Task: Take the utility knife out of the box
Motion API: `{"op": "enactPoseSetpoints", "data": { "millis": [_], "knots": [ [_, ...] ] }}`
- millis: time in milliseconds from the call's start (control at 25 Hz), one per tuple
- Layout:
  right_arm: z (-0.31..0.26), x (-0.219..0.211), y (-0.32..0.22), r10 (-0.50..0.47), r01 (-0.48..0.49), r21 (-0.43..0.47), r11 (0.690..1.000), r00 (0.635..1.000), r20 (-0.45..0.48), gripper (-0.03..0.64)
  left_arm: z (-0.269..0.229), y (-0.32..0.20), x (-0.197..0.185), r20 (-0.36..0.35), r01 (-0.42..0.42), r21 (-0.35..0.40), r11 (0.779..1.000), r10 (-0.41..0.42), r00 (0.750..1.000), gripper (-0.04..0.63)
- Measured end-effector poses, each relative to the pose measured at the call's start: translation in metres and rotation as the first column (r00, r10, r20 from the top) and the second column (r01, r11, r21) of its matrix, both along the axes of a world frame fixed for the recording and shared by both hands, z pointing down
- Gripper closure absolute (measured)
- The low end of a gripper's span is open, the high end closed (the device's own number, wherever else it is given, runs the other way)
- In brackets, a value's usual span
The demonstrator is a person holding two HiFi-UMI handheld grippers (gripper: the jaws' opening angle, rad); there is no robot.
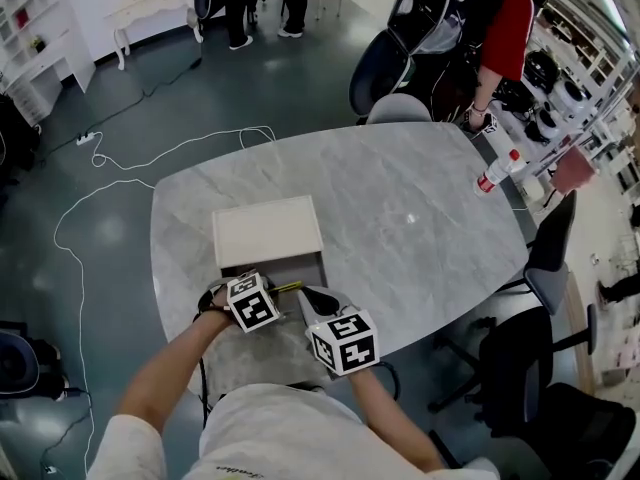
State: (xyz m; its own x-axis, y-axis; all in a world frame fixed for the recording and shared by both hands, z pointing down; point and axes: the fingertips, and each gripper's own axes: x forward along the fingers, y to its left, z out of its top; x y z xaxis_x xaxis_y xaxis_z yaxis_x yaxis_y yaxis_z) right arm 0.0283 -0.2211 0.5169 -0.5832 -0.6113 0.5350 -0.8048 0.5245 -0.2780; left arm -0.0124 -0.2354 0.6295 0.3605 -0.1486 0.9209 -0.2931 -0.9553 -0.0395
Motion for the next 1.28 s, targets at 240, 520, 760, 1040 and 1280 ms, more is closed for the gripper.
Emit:
{"op": "enactPoseSetpoints", "data": {
  "millis": [240,520,760,1040,1280],
  "knots": [
    [-0.003,-0.003,0.005,-0.011,0.010,0.017,1.000,1.000,0.011,0.612,-0.018,-0.002,0.001,-0.041,0.049,0.054,0.997,-0.047,0.998,0.543],
    [-0.013,-0.008,0.008,-0.017,0.016,0.034,0.999,1.000,0.019,0.612,-0.041,0.000,-0.007,-0.090,0.117,0.103,0.988,-0.108,0.990,0.543],
    [-0.019,-0.005,0.012,-0.016,0.015,0.046,0.999,1.000,0.025,0.612,-0.063,0.003,-0.008,-0.173,0.211,0.141,0.967,-0.186,0.967,0.543],
    [-0.027,-0.009,0.017,-0.034,0.032,0.066,0.997,0.999,0.030,0.612,-0.084,0.007,-0.016,-0.261,0.320,0.182,0.930,-0.268,0.927,0.543],
    [-0.034,-0.014,0.023,-0.052,0.049,0.083,0.995,0.998,0.035,0.612,-0.106,0.011,-0.023,-0.352,0.422,0.199,0.884,-0.337,0.873,0.543]
  ]
}}
